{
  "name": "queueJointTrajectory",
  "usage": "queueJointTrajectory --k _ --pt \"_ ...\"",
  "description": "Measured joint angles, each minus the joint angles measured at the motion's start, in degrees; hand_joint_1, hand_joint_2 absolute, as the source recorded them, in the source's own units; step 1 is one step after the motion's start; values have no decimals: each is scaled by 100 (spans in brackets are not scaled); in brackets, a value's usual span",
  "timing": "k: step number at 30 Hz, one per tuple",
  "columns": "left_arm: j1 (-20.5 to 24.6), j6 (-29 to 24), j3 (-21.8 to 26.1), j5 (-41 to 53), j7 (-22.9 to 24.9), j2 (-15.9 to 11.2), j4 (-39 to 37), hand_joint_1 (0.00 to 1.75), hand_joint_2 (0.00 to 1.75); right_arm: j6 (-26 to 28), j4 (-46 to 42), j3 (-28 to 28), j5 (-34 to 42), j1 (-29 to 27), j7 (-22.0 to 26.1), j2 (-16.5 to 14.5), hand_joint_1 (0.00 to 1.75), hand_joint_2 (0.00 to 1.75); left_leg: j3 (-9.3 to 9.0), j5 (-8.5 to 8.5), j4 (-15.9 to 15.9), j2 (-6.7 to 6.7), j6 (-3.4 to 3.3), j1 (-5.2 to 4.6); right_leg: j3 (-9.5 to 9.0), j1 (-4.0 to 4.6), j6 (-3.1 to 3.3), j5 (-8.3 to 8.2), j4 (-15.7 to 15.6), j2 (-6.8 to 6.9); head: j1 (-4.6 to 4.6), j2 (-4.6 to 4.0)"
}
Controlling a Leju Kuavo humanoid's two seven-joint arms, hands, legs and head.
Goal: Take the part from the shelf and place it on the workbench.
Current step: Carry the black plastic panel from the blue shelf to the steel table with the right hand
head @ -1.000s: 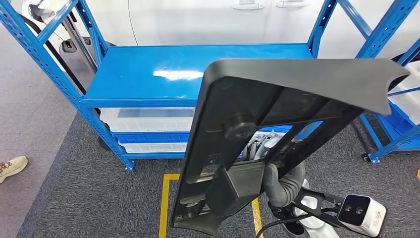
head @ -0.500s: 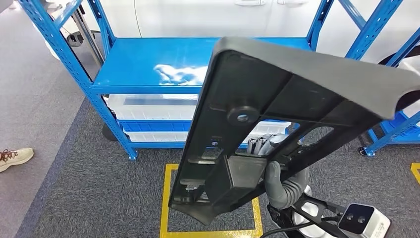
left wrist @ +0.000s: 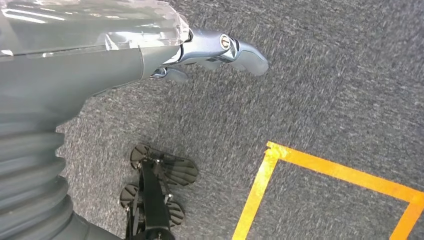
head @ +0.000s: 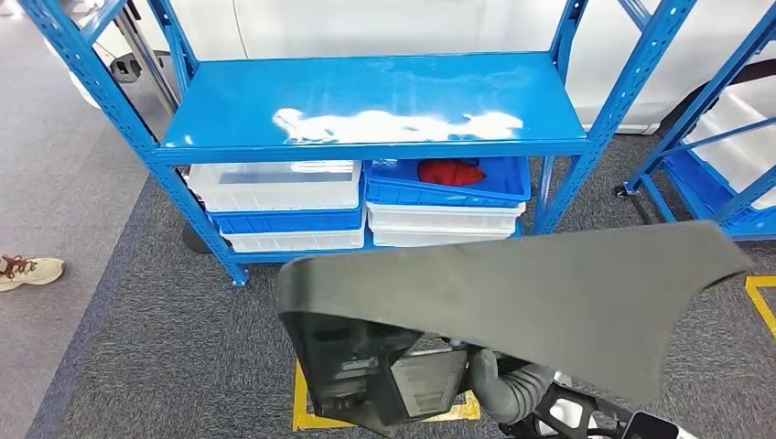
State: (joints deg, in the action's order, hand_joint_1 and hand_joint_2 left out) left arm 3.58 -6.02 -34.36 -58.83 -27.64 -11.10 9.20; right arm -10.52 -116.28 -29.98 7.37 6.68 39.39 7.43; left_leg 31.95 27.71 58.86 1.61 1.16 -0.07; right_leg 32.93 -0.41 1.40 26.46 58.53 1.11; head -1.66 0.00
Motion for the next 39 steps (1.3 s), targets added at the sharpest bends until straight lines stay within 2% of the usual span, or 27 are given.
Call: queueJointTrajectory --k 1,3,4,5,6,7,9,10,12,14,15,17,19,20,21,22,24,26,28,30,31,33,34,35,36,37,39 --pt "-2 -3 1 -6 -2 -1 0 0 175 -10 -33 1 -16 -29 0 -57 175 175 88 147 208 -27 31 12 8 -13 35 -23 -18 -26 0 0" --pt "-10 -4 2 -14 -3 -1 -1 0 175 -18 -69 3 -25 -83 0 -146 175 175 394 539 931 -83 84 39 42 -17 68 -53 -20 -88 0 0" --pt "-17 -4 3 -14 -2 1 -2 0 175 -21 -76 2 -28 -113 0 -176 175 175 540 671 1276 -92 104 52 60 -15 70 -64 -15 -128 0 0" --pt "-23 -5 3 -15 0 2 -2 0 175 -26 -78 2 -30 -140 0 -199 175 175 614 705 1469 -96 116 62 76 -14 65 -75 -8 -171 0 0" --pt "-28 -11 3 -23 4 3 -2 0 175 -51 -80 2 -35 -161 0 -214 175 175 580 626 1434 -100 120 72 88 -14 57 -85 1 -217 0 0" --pt "-29 -26 7 -46 15 4 -2 0 175 -105 -90 5 -50 -176 -1 -229 175 175 426 449 1152 -117 115 80 94 -15 45 -94 9 -263 0 0" --pt "-28 -80 26 -131 48 5 -4 0 175 -270 -140 33 -97 -180 0 -263 175 175 9 113 338 -258 74 91 108 -8 8 -113 27 -351 0 0" --pt "-28 -105 38 -172 62 10 -5 0 175 -333 -178 54 -118 -166 0 -278 175 175 -129 31 47 -331 50 91 124 -4 -22 -129 33 -392 0 0" --pt "-21 -128 50 -193 68 31 -8 0 175 -334 -265 104 -95 -107 0 -253 175 175 -191 24 -131 -390 -4 74 166 -7 -101 -172 32 -468 0 0" --pt "-7 -127 48 -163 58 71 -8 0 175 -311 -373 188 0 -54 0 -143 175 175 -182 -27 -161 -316 -80 84 201 -16 -180 -182 40 -480 0 0" --pt "-2 -128 46 -149 48 96 -7 0 175 -350 -430 254 55 -37 0 -73 175 175 -179 -59 -184 -272 -123 92 247 -14 -210 -106 134 -423 0 0" --pt "-5 -140 40 -132 24 145 -7 0 175 -469 -507 385 128 -19 0 26 175 175 -158 -102 -211 -171 -190 93 470 -21 -245 227 644 -263 0 0" --pt "-15 -151 30 -109 17 190 -7 0 175 -507 -534 473 148 -11 0 72 175 175 -127 -110 -203 -72 -217 73 763 -31 -269 550 1323 -192 0 0" --pt "-14 -152 22 -90 21 210 -7 0 175 -455 -538 495 121 -11 0 91 175 175 -115 -111 -195 -21 -218 66 822 -35 -276 583 1490 -176 0 0" --pt "-7 -151 10 -63 26 227 -7 0 175 -353 -543 500 66 -8 0 113 175 175 -107 -109 -185 28 -216 63 773 -36 -277 510 1441 -155 0 0" --pt "2 -142 -6 -33 29 245 -7 0 175 -207 -546 481 -6 2 -1 143 175 175 -105 -105 -175 77 -210 62 616 -35 -269 355 1181 -116 0 0" --pt "28 -108 -64 43 31 287 -7 0 175 127 -554 375 -151 50 -1 211 175 175 -105 -83 -143 162 -178 40 206 -4 -219 71 436 83 0 0" --pt "61 -81 -151 141 37 334 -7 0 175 441 -575 218 -283 91 -1 257 175 175 -101 -64 -119 239 -128 8 32 35 -145 -8 55 206 0 0" --pt "114 -85 -241 229 79 389 -7 0 175 690 -604 62 -448 94 -1 280 175 175 -101 -59 -123 321 -72 -3 52 43 -76 -25 17 126 0 0" --pt "177 -112 -314 269 148 460 -7 0 175 856 -622 -107 -638 104 -1 292 175 175 -58 55 -3 239 -7 18 57 21 -11 -66 -23 39 0 0" --pt "201 -130 -340 264 176 499 -7 0 175 918 -627 -206 -710 121 -1 295 175 175 26 203 209 145 24 33 58 4 19 -86 -44 -4 0 0" --pt "204 -158 -370 206 197 583 -7 0 175 994 -621 -426 -765 170 -1 300 175 175 327 584 924 -36 71 61 77 -7 50 -104 -47 -107 0 0" --pt "189 -166 -375 171 200 628 -7 0 175 1007 -607 -529 -765 197 -1 303 175 175 475 706 1260 -68 87 70 86 -8 55 -109 -42 -172 0 0" --pt "166 -169 -375 145 199 670 -7 0 175 1010 -584 -622 -760 230 -1 306 175 175 553 718 1433 -83 96 78 93 -8 56 -112 -34 -243 0 0" --pt "142 -170 -375 131 197 711 -7 0 175 1009 -555 -700 -752 269 -1 310 175 175 534 619 1388 -93 99 84 97 -10 53 -114 -22 -316 0 0" --pt "124 -171 -376 124 195 739 -7 0 175 1007 -525 -764 -744 307 -1 313 175 175 424 433 1139 -110 95 92 98 -11 45 -113 -10 -386 0 0" --pt "108 -177 -377 124 195 778 -7 0 175 1009 -473 -853 -733 372 -1 316 175 175 100 73 397 -262 70 109 110 -5 9 -109 22 -503 0 0"
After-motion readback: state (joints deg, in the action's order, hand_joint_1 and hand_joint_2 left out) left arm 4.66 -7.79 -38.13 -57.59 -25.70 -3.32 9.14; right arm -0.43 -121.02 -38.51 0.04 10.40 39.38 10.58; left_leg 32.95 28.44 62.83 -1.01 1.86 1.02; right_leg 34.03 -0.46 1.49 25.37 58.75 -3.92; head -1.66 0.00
